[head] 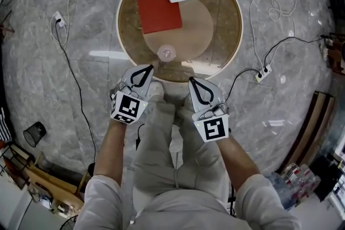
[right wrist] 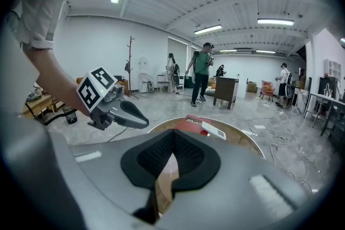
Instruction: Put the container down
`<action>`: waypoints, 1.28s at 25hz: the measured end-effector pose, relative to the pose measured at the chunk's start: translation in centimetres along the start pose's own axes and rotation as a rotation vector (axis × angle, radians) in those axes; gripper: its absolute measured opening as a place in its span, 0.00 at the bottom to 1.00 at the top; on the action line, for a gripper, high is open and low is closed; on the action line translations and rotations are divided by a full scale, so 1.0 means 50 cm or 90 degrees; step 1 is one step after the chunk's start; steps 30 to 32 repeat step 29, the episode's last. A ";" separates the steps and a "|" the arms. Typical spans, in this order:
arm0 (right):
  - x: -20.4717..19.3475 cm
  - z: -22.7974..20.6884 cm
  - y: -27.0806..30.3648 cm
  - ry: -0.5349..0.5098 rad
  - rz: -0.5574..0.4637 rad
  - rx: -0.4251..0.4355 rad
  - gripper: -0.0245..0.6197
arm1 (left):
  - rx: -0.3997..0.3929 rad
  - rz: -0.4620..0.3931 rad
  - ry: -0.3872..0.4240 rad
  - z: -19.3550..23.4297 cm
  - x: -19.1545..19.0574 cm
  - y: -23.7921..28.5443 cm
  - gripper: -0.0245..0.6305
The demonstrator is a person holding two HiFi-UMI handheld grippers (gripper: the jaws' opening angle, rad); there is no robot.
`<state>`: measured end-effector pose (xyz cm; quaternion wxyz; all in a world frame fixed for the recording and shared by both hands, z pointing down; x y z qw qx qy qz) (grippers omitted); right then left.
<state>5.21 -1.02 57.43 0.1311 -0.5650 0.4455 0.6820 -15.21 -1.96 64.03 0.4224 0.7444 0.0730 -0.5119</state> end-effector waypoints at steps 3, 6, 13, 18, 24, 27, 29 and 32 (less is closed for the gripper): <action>0.001 0.002 0.000 0.000 -0.002 0.002 0.05 | 0.004 0.003 -0.001 0.003 -0.002 -0.003 0.04; 0.001 0.002 0.001 0.005 -0.001 0.003 0.05 | 0.006 0.006 -0.002 0.004 -0.006 -0.005 0.05; 0.002 0.001 -0.007 0.003 -0.003 0.004 0.05 | 0.009 0.012 -0.003 -0.004 -0.008 -0.010 0.05; 0.000 -0.001 -0.011 -0.002 -0.004 0.005 0.05 | 0.012 0.013 -0.001 -0.006 -0.006 -0.009 0.05; 0.001 0.001 -0.009 -0.002 -0.005 0.007 0.05 | 0.012 0.015 -0.001 -0.005 -0.007 -0.010 0.05; 0.001 0.003 -0.008 -0.003 -0.006 0.007 0.05 | 0.011 0.015 0.000 -0.006 -0.010 -0.011 0.05; 0.000 0.004 -0.008 -0.002 -0.006 0.006 0.05 | 0.012 0.016 0.000 -0.007 -0.012 -0.011 0.05; 0.000 0.004 -0.008 -0.002 -0.006 0.006 0.05 | 0.012 0.016 0.000 -0.007 -0.012 -0.011 0.05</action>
Point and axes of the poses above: the fingertips, and each gripper's own axes: y forward along the fingers, z to its left, x out of its top, the point moved 8 cm from there along -y, backward along the fingers, and after that the axes turned 7 degrees about y, right-handed, at the moved point
